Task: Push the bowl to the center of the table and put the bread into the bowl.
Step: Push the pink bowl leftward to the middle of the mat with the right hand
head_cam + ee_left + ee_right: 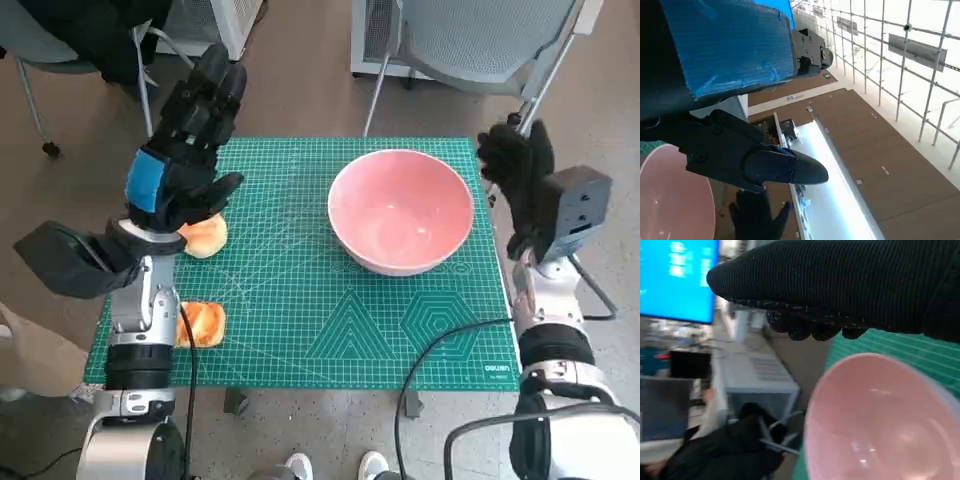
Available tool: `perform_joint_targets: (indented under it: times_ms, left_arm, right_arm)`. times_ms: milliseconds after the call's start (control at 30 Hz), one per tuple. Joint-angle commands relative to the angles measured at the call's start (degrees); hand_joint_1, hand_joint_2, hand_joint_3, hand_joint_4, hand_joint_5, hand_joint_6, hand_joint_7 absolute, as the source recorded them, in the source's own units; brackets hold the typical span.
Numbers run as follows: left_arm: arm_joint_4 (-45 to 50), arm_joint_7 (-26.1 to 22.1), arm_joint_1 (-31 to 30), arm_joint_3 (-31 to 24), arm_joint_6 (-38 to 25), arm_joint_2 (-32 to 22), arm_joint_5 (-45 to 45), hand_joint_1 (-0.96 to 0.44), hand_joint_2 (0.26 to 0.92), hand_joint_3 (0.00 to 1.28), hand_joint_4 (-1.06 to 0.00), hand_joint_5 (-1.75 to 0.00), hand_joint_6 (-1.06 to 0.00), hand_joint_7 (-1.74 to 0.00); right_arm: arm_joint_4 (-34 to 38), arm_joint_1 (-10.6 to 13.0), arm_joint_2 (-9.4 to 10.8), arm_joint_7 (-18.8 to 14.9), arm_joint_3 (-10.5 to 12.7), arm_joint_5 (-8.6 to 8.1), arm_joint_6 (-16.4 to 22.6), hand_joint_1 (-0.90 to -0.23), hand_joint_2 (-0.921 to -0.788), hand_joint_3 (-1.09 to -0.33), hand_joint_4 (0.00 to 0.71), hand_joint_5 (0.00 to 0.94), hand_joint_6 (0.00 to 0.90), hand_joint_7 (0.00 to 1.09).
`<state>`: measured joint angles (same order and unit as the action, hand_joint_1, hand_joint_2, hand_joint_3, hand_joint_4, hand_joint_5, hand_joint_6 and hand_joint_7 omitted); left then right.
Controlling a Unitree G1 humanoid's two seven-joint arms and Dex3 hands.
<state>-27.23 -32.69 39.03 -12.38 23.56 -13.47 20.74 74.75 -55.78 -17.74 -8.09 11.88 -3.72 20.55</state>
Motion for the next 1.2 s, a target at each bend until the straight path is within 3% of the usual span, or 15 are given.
perform_joint_targets:
  times_ms: [33, 600, 1200]
  left_arm:
    - [1.14, 0.34, -0.44, -0.12, -0.32, -0.77, -0.35, -0.70, 0.921, 0.20, -0.06, 0.00, -0.17, -0.01]
    - [0.51, 0.30, -0.52, -0.01, -0.02, -0.83, -0.53, -0.70, 0.921, 0.20, -0.06, 0.00, -0.17, -0.01]
    - [0.25, 0.53, -0.35, -0.06, -0.27, -0.84, -0.55, -0.70, 0.921, 0.20, -0.07, 0.00, -0.18, -0.01]
  right_arm:
    - [0.93, 1.81, -0.08, 0.82, 0.52, 0.51, -2.23, -0.631, -0.921, -0.866, 0.088, 0.009, 0.022, 0.33]
    - [1.55, 4.47, 0.86, 0.94, 1.18, 0.97, -3.84, -0.645, -0.921, -0.852, 0.102, 0.009, 0.045, 0.32]
    - [1.40, 4.45, 4.08, 0.98, 1.19, 1.74, -4.22, -0.648, -0.921, -0.845, 0.119, 0.011, 0.059, 0.30]
